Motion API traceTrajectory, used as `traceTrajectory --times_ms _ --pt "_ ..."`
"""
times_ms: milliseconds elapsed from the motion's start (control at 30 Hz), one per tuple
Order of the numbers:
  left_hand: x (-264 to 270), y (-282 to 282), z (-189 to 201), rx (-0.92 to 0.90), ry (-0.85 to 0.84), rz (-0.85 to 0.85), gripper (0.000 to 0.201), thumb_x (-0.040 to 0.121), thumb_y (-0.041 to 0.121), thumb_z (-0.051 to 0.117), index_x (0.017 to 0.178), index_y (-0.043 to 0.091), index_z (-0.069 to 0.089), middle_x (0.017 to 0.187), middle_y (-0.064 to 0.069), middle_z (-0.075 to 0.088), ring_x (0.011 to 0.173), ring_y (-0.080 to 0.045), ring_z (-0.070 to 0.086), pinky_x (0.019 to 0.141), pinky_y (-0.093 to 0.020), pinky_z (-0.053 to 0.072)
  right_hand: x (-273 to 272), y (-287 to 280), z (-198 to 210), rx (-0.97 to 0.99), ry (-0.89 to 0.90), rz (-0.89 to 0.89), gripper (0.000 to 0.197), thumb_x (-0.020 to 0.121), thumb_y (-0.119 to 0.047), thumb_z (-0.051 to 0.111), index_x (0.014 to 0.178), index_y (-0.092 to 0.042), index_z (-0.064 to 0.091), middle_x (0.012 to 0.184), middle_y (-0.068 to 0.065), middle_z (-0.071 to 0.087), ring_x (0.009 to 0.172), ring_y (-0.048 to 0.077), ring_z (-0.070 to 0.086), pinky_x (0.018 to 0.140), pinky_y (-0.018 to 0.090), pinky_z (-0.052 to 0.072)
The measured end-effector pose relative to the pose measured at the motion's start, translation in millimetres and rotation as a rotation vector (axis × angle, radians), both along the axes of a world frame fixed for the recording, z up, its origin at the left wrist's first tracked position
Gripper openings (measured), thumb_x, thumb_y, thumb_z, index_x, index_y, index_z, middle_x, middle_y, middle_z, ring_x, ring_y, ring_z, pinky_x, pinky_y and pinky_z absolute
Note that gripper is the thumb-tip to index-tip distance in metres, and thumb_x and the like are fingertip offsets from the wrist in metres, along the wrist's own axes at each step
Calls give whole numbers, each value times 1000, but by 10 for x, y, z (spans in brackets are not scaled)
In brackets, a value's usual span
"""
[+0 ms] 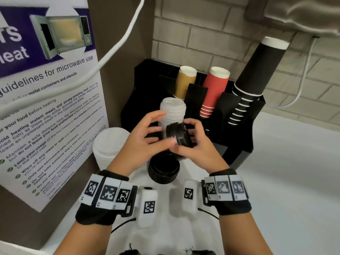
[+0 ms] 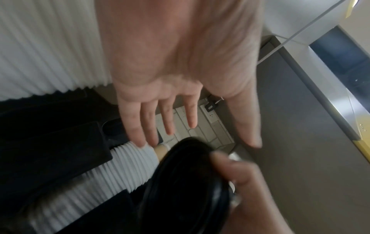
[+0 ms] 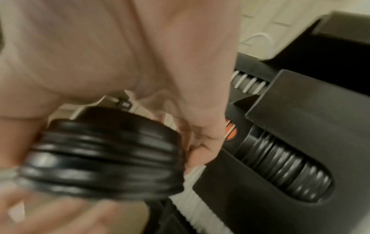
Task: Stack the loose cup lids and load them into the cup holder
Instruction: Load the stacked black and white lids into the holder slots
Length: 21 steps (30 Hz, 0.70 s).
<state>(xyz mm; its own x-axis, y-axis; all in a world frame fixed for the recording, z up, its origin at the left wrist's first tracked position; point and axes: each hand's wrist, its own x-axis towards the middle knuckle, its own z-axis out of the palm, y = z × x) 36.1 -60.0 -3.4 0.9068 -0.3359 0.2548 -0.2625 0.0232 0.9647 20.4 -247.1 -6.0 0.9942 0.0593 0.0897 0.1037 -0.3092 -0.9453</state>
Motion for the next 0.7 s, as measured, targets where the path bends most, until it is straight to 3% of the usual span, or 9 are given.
traceTrajectory --times_ms 100,233,467,700 --pt "-40 -54 -32 16 49 -171 95 59 29 87 138 48 38 144 10 43 126 -13 53 103 -37 48 -94 -14 79 171 2 78 73 69 -22 79 130 -37 42 118 3 57 108 19 62 83 35 57" --pt "-59 -93 -28 -37 44 -245 95 61 24 86 142 40 40 136 15 52 119 -16 60 93 -35 54 -155 -32 146 202 -36 171 72 68 -22 81 128 -36 45 119 8 58 108 25 63 91 38 53" --pt "-34 -65 -10 -9 31 -249 93 56 26 88 138 40 45 136 16 51 120 -17 58 96 -46 52 -179 -135 241 129 -11 184 66 65 -29 83 124 -35 54 117 -1 65 111 19 62 93 40 52" --pt "-32 -124 -7 -12 -2 -212 92 54 29 89 132 47 46 133 22 51 120 -11 57 94 -42 54 -197 -105 241 125 -41 106 60 68 -21 83 121 -34 58 115 -7 65 112 18 61 93 50 52"
